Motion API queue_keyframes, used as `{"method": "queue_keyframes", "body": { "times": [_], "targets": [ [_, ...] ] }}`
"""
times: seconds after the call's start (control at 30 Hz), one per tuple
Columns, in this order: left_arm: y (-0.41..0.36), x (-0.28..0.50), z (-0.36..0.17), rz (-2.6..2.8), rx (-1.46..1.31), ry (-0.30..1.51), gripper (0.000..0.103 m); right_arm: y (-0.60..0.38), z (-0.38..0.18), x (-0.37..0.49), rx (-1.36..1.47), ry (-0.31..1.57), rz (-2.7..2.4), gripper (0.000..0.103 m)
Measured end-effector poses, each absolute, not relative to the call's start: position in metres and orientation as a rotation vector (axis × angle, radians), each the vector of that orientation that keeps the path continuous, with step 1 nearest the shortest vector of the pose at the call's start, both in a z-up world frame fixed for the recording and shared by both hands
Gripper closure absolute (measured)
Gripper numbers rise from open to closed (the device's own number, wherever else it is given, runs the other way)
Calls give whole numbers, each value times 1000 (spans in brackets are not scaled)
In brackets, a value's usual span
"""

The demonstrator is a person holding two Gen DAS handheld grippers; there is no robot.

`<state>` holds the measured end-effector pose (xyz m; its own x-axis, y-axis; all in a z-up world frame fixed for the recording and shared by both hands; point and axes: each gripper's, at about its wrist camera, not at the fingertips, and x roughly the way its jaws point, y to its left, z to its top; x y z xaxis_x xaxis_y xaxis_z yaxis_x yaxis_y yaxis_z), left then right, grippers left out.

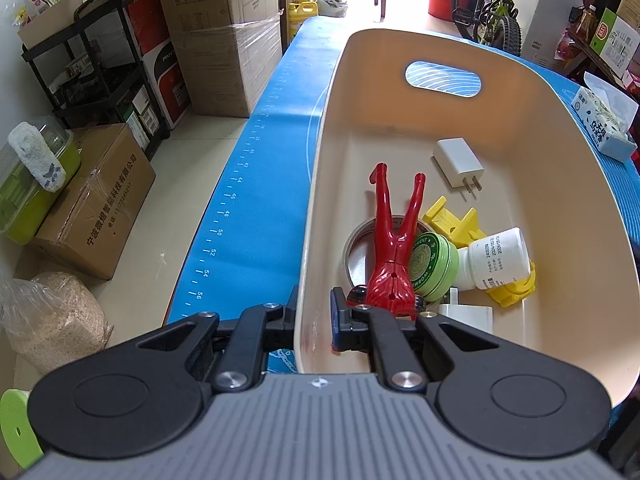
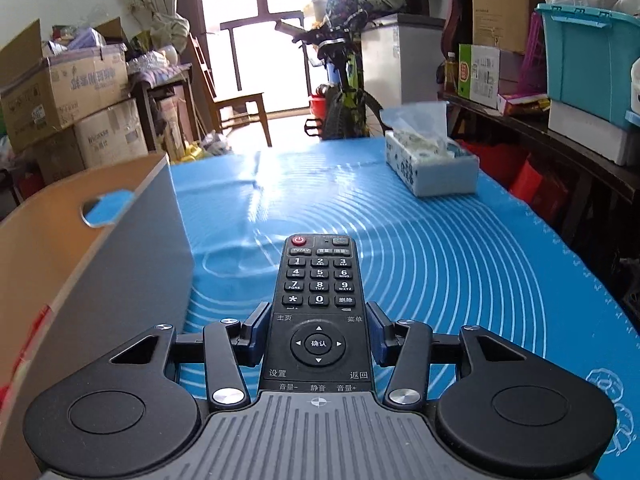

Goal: Organize rigid objects
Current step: 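Carry the remote into the basket and open the right tool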

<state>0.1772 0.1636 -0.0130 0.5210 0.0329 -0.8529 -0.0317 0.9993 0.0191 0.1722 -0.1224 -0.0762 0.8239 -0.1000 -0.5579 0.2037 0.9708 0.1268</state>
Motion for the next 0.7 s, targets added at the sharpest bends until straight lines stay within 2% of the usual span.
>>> {"method": "queue_keyframes", "body": {
  "times": [0.37, 0.7],
  "targets": [
    [165, 176, -14, 41, -3, 1021, 89, -106, -4, 164, 192, 478, -65, 48],
    [164, 176, -14, 39, -5, 1021, 89, -56, 33, 166, 120, 456, 98, 48]
  ]
}}
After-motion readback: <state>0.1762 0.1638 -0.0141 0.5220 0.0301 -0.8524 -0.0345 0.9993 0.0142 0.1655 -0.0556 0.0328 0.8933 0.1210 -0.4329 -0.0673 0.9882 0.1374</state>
